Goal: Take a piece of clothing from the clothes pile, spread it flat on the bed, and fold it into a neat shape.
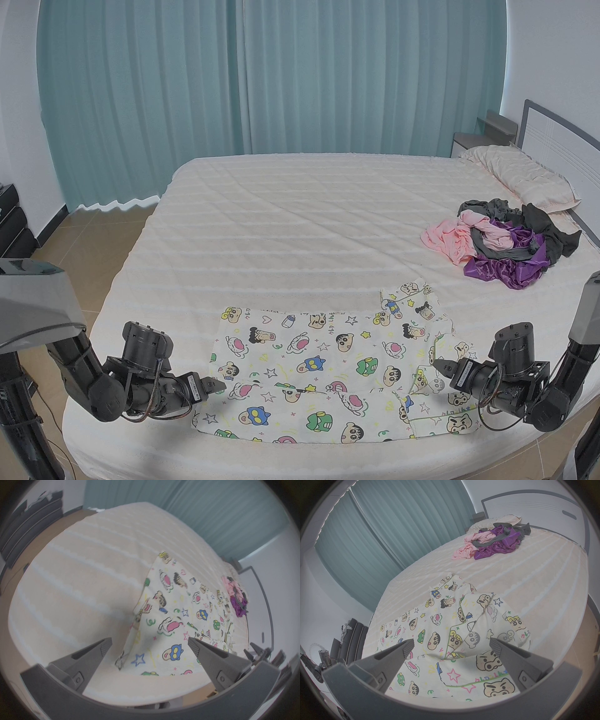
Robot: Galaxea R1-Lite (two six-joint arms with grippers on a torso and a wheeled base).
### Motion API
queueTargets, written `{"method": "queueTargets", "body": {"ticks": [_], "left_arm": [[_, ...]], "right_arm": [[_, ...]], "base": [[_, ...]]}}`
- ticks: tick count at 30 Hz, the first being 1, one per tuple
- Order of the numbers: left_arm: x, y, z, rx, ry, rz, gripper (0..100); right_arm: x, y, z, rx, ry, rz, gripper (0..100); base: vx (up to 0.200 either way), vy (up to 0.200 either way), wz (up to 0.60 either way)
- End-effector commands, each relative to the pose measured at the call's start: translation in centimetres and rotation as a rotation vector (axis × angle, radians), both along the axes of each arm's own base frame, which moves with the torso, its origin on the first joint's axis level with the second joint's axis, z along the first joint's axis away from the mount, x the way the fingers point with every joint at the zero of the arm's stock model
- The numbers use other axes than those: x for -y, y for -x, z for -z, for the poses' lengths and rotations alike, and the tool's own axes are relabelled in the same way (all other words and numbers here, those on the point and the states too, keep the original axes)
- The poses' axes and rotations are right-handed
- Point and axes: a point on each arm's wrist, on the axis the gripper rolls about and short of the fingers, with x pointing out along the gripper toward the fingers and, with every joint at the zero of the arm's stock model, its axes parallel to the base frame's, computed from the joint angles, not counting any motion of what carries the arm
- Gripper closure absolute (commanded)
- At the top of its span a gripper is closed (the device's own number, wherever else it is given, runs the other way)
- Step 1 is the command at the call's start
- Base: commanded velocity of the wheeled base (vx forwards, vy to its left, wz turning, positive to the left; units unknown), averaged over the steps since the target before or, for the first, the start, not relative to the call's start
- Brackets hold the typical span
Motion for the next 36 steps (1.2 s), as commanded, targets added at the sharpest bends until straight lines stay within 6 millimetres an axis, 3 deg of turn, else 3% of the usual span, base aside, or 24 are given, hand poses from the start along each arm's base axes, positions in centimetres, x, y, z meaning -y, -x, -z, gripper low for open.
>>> {"method": "queueTargets", "body": {"ticks": [1, 10, 24, 25, 36], "left_arm": [[-0.7, 2.5, 5.6, 0.073, -0.124, 0.188, 0], [-0.8, 3.4, 6.5, 0.134, -0.135, 0.229, 0], [-0.7, 3.7, 6.4, 0.132, -0.119, 0.261, 0], [-0.7, 3.7, 6.4, 0.133, -0.12, 0.258, 100], [-0.8, 3.7, 6.4, 0.137, -0.127, 0.247, 100]], "right_arm": [[0.2, 0.8, 0.1, -0.027, -0.007, -0.035, 0], [0.3, 0.8, 0.1, -0.027, -0.007, -0.035, 0], [0.2, 0.9, 0.1, -0.027, -0.007, -0.036, 0], [0.2, 0.9, 0.1, -0.027, -0.007, -0.036, 0], [0.2, 0.9, 0.1, -0.029, -0.007, -0.039, 0]], "base": [[0.0, 0.0, 0.0], [0.0, 0.0, 0.0], [0.0, 0.0, 0.0], [0.0, 0.0, 0.0], [0.0, 0.0, 0.0]]}}
